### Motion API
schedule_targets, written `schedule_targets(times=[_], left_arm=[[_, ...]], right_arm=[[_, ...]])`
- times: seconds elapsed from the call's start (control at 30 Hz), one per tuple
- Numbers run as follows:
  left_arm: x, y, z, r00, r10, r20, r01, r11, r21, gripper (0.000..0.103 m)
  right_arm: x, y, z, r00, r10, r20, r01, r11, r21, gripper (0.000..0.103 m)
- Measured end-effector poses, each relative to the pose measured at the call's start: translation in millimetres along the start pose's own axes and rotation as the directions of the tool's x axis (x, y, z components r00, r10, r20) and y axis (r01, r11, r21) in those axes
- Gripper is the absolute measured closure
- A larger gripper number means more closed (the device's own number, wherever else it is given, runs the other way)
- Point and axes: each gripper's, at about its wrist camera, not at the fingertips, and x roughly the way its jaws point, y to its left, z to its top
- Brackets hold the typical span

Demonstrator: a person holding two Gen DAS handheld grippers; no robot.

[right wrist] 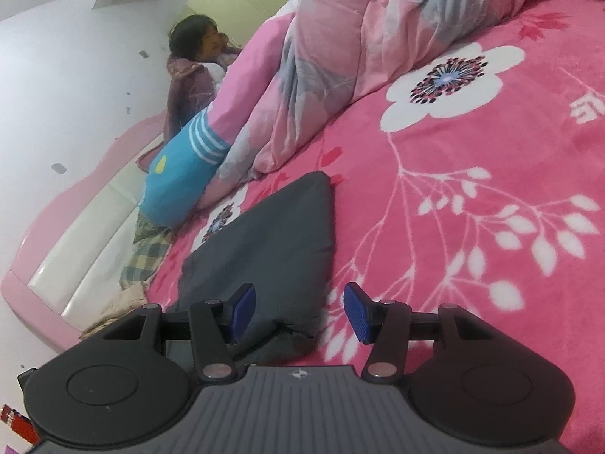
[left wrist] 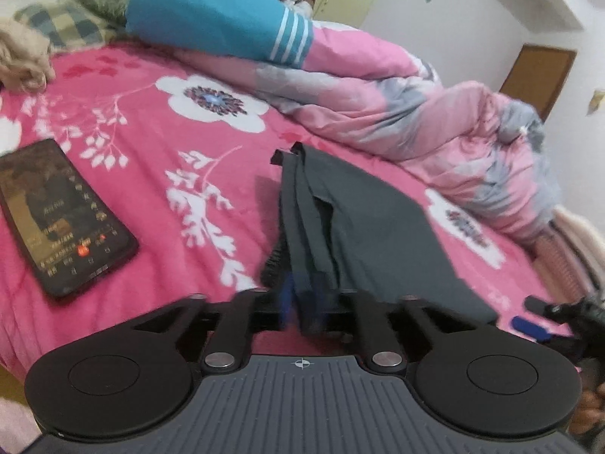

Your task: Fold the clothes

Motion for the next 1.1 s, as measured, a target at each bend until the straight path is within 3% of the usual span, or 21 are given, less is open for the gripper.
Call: schedule_targets(times=[0.07,0.13,0.2,0.27,0.4,0.43,0.57,0.67,0.73,0.8,0.9,1.1], left_arm=[[-0.8,5.4,-0.3,1.0,-0.014,-0.018,0.013,0.999,-0.048,0.059],[1.0,12.6,-0.5,0.999,-0.038,-0.035,0.033,0.993,-0.116,0.049],[2.8,19.2,-0.8,0.997,-0.067,-0.046,0.058,0.982,-0.179,0.041],[3.4,22.2,-0.5,0.994,-0.1,-0.051,0.087,0.972,-0.217,0.038],[2.4,27.7,-0.7,0.985,-0.164,-0.045,0.145,0.948,-0.284,0.033],[1.1,28.9,-1.1,0.983,-0.178,-0.038,0.159,0.942,-0.295,0.032],[0.5,30.1,-3.5,0.98,-0.197,-0.018,0.182,0.933,-0.31,0.023],[9.1,23.4,-4.7,0.983,-0.181,-0.035,0.164,0.945,-0.282,0.025],[15.5,17.2,-5.2,0.984,-0.171,-0.049,0.154,0.956,-0.249,0.034],[23.2,11.2,-4.9,0.986,-0.151,-0.067,0.132,0.966,-0.222,0.058],[25.0,9.0,-3.2,0.99,-0.128,-0.059,0.113,0.973,-0.203,0.074],[19.8,5.4,1.3,0.993,-0.114,-0.027,0.109,0.982,-0.155,0.088]], right_arm=[[0.0,16.0,-5.4,1.0,-0.03,0.002,0.03,0.989,-0.147,0.048],[1.1,34.4,-12.9,0.997,-0.071,0.013,0.072,0.946,-0.317,0.048],[5.4,53.7,-24.8,0.991,-0.123,0.043,0.128,0.854,-0.504,0.048],[10.9,68.7,-38.3,0.983,-0.169,0.078,0.178,0.729,-0.661,0.048],[22.3,83.0,-56.9,0.973,-0.212,0.093,0.198,0.552,-0.81,0.049],[23.5,84.7,-59.7,0.972,-0.217,0.095,0.199,0.53,-0.825,0.049],[28.5,86.4,-63.2,0.967,-0.233,0.105,0.209,0.483,-0.851,0.051],[31.6,87.9,-65.1,0.966,-0.234,0.108,0.208,0.462,-0.862,0.054],[34.8,88.8,-66.8,0.966,-0.234,0.106,0.204,0.45,-0.87,0.055],[38.3,90.6,-69.4,0.965,-0.241,0.107,0.205,0.429,-0.88,0.056],[42.7,91.7,-71.9,0.961,-0.252,0.112,0.21,0.405,-0.89,0.059],[46.0,94.8,-69.1,0.959,-0.254,0.123,0.221,0.405,-0.887,0.069]])
